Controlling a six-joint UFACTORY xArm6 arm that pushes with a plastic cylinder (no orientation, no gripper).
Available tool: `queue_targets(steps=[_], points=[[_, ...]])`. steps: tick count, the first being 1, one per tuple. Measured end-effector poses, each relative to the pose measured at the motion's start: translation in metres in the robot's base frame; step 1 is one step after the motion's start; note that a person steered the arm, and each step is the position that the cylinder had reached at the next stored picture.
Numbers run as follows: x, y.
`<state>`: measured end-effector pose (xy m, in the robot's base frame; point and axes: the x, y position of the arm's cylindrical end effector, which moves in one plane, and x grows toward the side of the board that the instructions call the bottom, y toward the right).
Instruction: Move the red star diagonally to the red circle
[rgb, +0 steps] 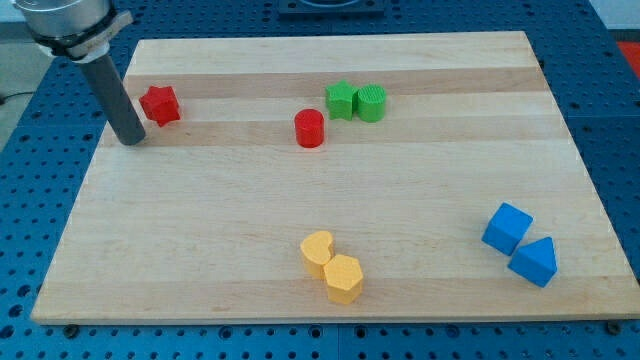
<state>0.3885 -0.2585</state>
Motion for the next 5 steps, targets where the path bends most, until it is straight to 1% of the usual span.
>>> queue_targets(steps=[3, 4, 5], points=[[-0.07, 0.036], [-0.074, 0.054], [-0.065, 0.053]])
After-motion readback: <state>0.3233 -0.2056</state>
